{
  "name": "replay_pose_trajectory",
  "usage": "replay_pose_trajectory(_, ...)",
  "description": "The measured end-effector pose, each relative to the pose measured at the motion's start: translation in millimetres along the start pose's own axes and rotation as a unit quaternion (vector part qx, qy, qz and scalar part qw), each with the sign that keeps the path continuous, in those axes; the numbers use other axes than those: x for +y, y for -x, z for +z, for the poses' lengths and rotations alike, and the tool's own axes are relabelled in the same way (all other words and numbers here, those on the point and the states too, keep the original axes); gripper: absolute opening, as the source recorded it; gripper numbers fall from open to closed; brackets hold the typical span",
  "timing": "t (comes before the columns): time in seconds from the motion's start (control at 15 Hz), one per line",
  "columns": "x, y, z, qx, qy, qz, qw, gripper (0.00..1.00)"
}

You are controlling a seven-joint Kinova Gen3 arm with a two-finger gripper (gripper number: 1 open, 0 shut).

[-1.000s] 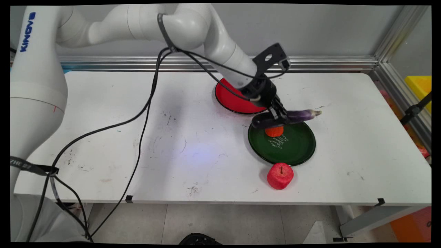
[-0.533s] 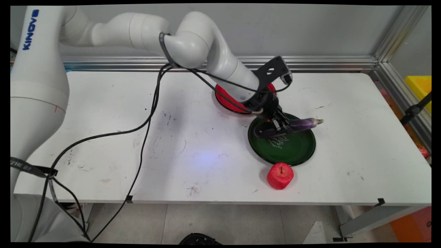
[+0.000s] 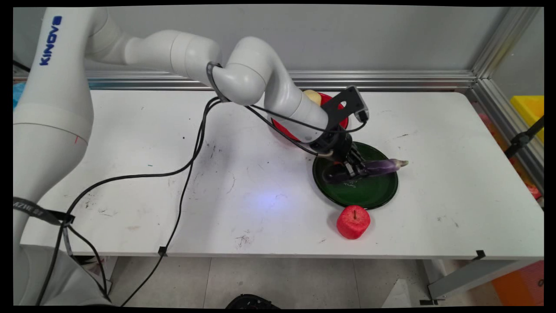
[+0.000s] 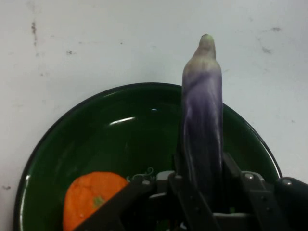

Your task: Place the picked object on the green plate

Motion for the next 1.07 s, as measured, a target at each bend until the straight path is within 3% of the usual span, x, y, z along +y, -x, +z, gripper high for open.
replay_pose_trajectory(1.07, -1.3, 16.0, 36.9, 0.019, 0.007, 0.004, 0.9998, 0.00)
